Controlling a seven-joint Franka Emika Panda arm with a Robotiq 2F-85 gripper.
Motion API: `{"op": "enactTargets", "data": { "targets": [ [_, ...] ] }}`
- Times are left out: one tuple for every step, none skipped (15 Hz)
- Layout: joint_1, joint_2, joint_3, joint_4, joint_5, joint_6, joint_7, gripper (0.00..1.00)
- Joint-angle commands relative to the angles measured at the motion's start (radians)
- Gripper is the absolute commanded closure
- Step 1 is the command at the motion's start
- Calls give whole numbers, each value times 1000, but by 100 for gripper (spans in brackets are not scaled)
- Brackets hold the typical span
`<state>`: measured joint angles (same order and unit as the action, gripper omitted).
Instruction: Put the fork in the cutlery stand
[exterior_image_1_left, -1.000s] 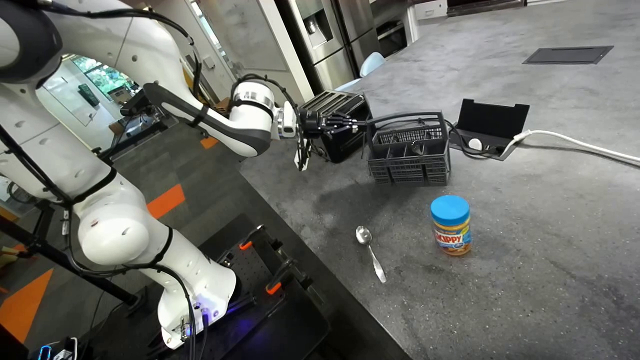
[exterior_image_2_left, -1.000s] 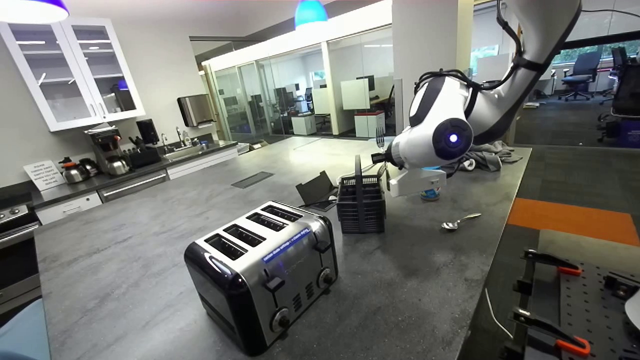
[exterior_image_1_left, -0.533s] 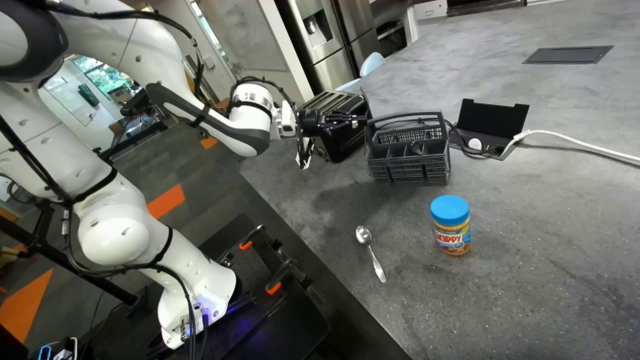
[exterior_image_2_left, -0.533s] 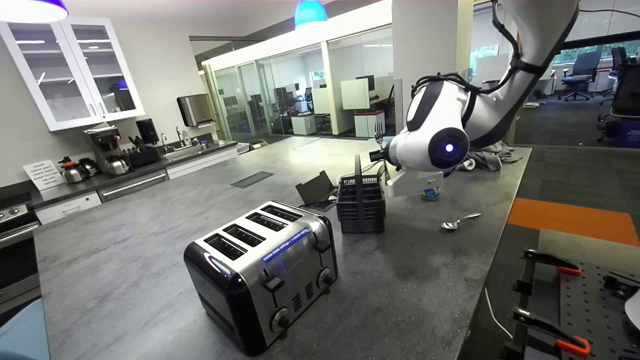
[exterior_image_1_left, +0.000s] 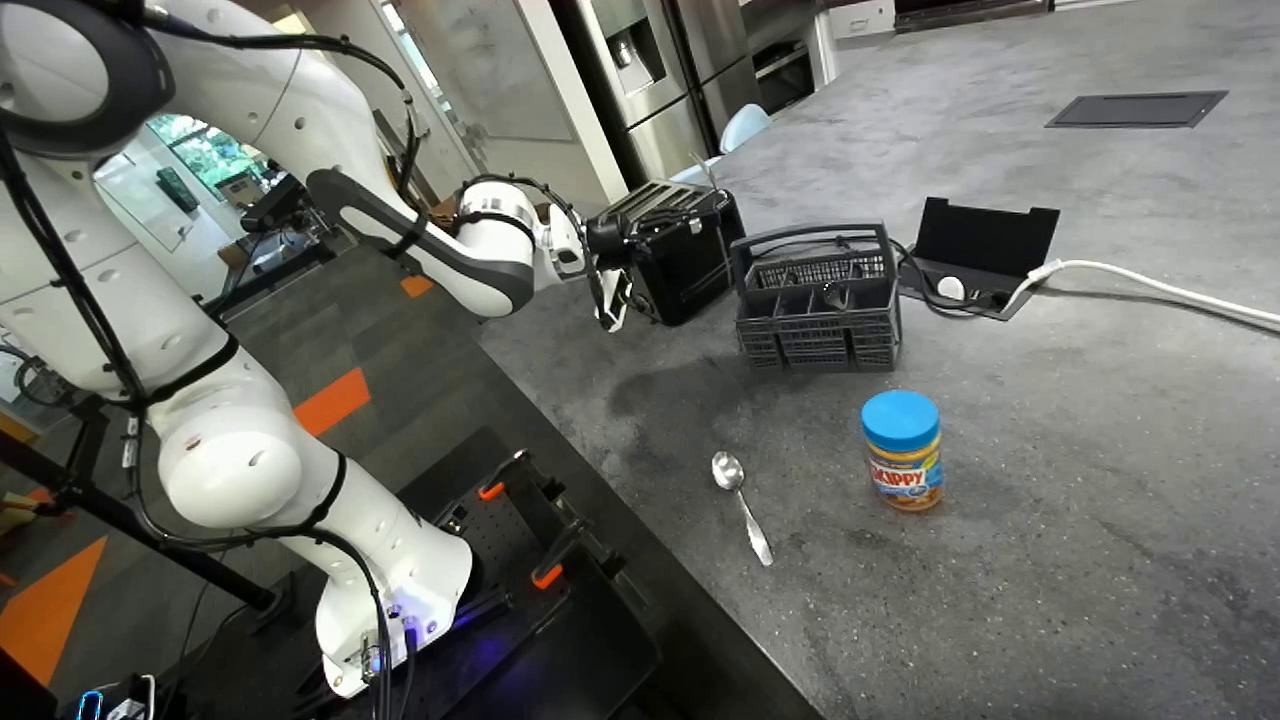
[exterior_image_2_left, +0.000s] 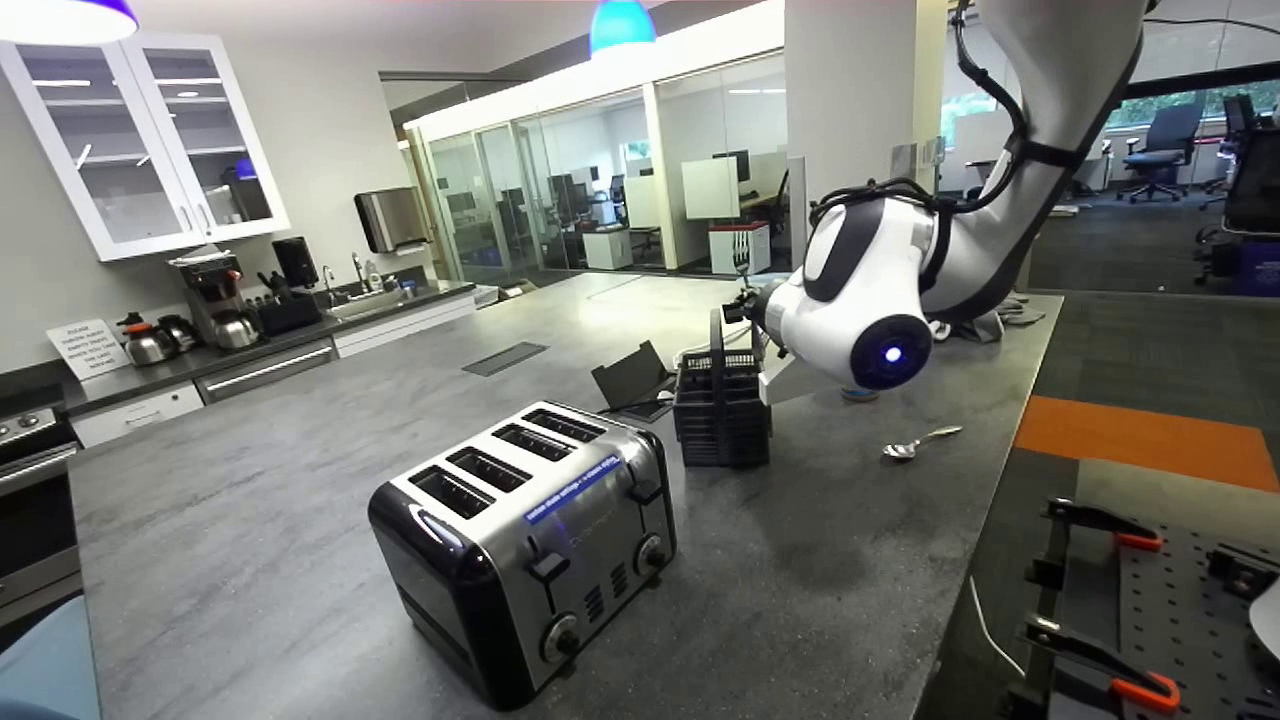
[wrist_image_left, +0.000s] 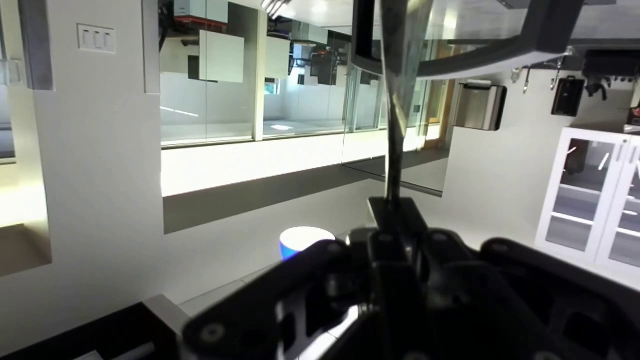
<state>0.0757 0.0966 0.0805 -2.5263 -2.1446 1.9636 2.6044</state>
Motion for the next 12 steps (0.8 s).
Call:
{"op": "enactTargets", "data": {
  "targets": [
    [-9, -12, 4, 38, -30, 13, -1, 98],
    [-11, -10, 3, 48, -29, 17, -1, 98],
    [-14, -4, 1, 58, -31, 21, -2, 98],
    [-16, 1, -1, 65, -37, 28, -1, 98],
    [-19, 12, -3, 74, -40, 31, -2, 98],
    [-20, 18, -4, 78, -41, 33, -2, 98],
    [-21, 27, -4, 80, -42, 32, -2, 98],
    [-22, 34, -4, 81, -45, 30, -2, 98],
    [-24, 42, -4, 82, -47, 27, -2, 98],
    [-26, 51, -4, 82, -49, 26, -2, 98],
    [-29, 59, -3, 84, -52, 26, -2, 98],
    [-30, 68, -3, 85, -56, 24, -2, 98]
  ]
}}
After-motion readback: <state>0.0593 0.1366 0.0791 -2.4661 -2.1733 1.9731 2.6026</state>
